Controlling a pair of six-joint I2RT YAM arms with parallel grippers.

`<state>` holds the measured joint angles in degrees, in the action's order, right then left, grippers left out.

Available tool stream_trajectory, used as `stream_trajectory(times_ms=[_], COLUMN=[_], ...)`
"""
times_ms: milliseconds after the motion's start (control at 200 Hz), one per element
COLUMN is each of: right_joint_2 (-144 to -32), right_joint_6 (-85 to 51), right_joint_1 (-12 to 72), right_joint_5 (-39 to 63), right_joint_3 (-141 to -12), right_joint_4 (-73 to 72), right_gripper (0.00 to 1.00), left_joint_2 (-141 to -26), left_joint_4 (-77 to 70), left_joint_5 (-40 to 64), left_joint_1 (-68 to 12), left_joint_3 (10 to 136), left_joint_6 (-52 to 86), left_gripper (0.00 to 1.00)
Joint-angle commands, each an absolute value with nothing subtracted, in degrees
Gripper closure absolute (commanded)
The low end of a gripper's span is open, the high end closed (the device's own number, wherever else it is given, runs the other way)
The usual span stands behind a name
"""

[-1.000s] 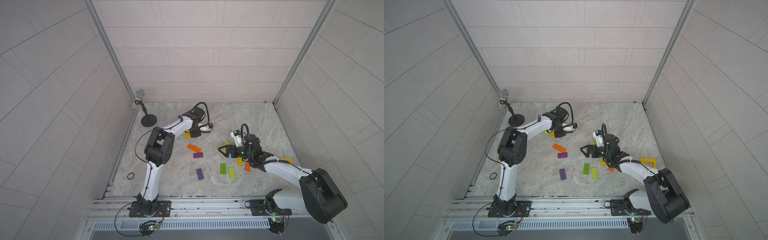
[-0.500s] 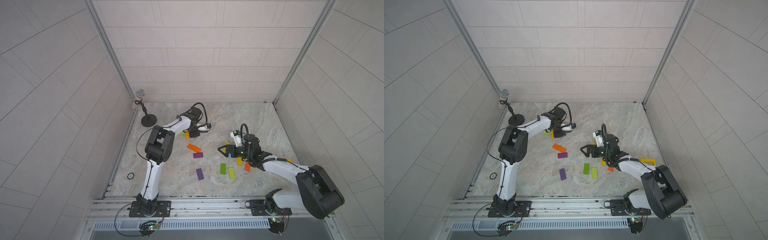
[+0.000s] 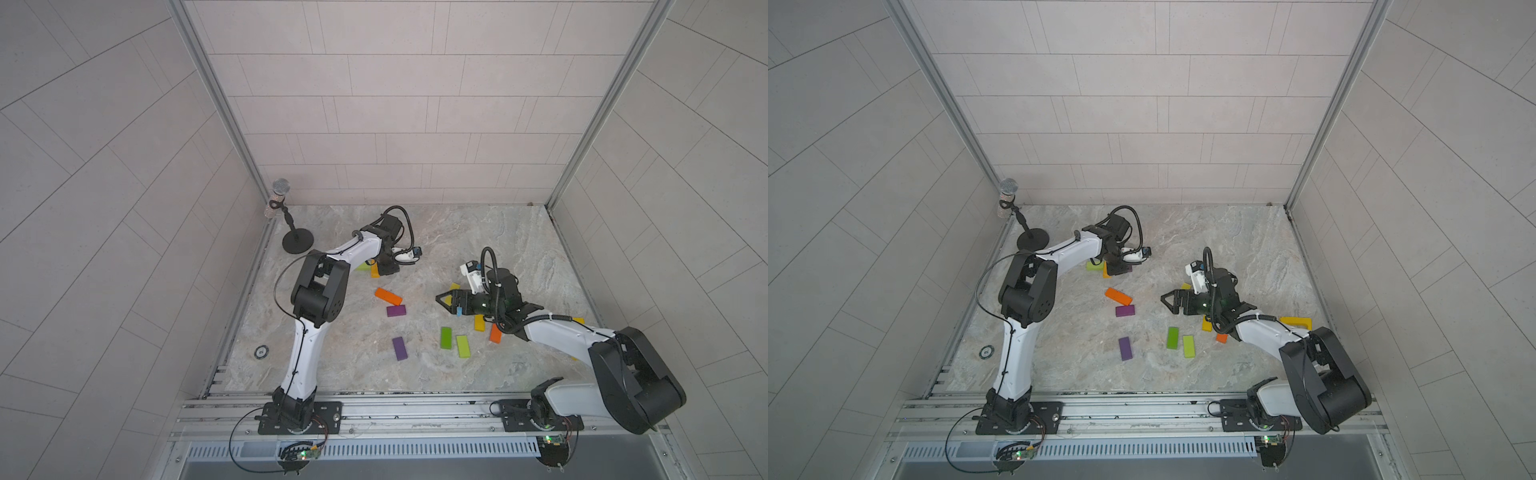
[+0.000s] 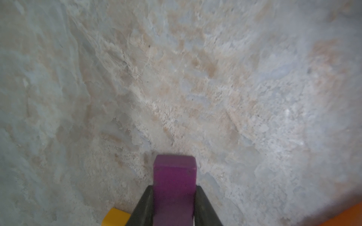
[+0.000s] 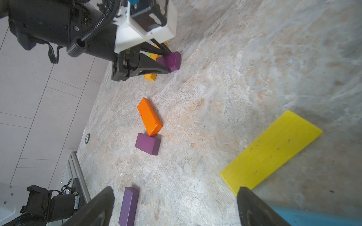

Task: Assemble the letter t with building blocks
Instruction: Assemble the building block at the center of the board.

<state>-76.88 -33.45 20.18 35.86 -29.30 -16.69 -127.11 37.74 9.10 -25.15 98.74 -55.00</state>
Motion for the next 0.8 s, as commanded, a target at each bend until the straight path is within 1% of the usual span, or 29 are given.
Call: stream_trajectory(times_ms=[0,796], right_joint_2=[-77.57,-79.13], right_joint_6=[-33.71,-34.54], right_joint_1=[19.83,19.6], right_joint_5=[36.65,38.05], right_joint_3=[-29.29,-29.53], right_joint_4=[-18.94,-20.56], right_gripper=[0.0,0.0], left_joint_2=[-128.39,-128.87], left_joint_4=[37.68,36.39], left_joint_5=[9.14,7.65], left_joint_1=[-24.7,-23.75], left_joint_3=[100.11,99.4], left_joint_6=[-56.55,-56.46], left_gripper=[1.0,1.0])
